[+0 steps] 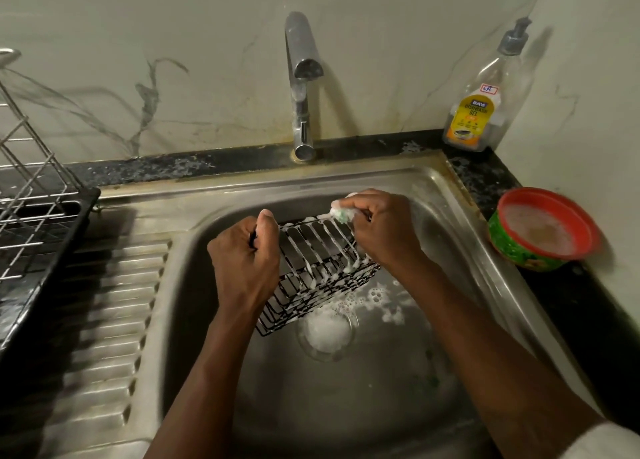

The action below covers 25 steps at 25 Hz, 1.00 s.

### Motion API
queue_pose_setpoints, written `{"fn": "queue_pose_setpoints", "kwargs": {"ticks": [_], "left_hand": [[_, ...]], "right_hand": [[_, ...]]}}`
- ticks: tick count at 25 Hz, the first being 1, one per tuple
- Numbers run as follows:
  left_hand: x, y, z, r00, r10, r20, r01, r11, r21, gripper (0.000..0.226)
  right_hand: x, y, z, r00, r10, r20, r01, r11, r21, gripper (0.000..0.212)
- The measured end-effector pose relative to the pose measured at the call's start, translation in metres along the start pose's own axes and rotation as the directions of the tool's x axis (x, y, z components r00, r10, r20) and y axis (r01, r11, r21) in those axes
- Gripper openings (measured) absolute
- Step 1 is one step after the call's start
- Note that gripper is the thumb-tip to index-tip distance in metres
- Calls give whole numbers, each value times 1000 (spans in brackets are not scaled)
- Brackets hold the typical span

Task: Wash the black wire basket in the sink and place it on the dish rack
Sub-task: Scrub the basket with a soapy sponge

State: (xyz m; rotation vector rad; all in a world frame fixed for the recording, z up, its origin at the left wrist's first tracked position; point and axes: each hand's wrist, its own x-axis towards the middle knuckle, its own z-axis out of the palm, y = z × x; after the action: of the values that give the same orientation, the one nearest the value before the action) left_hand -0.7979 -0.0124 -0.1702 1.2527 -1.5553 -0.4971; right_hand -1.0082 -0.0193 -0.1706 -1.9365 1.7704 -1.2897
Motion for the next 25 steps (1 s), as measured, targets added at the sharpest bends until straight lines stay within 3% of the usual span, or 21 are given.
{"fn": "queue_pose_setpoints", "kwargs": {"ticks": [5, 11, 17, 22, 25], "left_hand": [[1, 3, 1, 999, 32, -16, -31, 998, 51, 54], [0, 4, 1, 1000, 0, -12, 1, 999, 34, 55], [2, 1, 2, 1000, 25, -17, -24, 998, 63, 54], [2, -2, 2, 1000, 24, -4, -23, 999, 34, 54], [3, -3, 1, 1000, 14, 1, -14, 999, 29, 55]], "right_hand": [[-52, 8, -33, 998, -6, 66, 7, 1000, -19, 23], [-3, 12, -10, 999, -12, -48, 7, 995, -103, 34], [-54, 19, -40, 982, 188, 32, -182, 975, -128, 25], [3, 14, -8, 992, 98, -83, -110, 983, -149, 27], [-6, 19, -12, 987, 147, -61, -154, 976, -151, 27]]}}
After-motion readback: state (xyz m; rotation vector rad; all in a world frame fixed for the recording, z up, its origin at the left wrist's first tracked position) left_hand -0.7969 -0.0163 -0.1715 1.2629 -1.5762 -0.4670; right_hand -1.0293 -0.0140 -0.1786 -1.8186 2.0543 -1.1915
